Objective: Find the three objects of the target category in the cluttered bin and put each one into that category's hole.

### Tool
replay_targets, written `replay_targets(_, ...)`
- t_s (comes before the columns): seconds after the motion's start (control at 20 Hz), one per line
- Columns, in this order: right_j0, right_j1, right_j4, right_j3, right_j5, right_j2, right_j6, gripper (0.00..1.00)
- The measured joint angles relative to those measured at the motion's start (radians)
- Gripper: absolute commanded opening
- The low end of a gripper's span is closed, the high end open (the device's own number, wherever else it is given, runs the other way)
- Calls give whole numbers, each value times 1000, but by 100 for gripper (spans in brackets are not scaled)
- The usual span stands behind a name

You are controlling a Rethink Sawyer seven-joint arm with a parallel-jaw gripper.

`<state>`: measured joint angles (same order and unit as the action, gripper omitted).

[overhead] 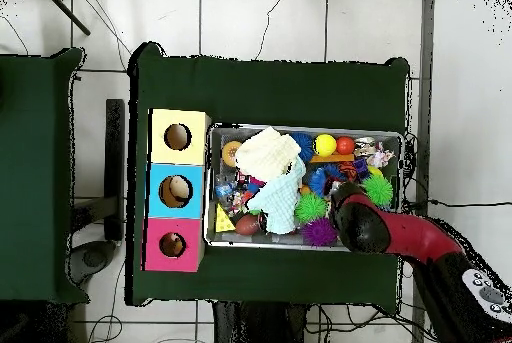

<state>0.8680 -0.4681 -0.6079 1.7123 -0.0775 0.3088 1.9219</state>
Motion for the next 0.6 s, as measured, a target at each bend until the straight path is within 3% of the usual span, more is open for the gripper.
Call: replay_targets(0.6, 44, -46, 0, 27, -67, 42, 0, 100)
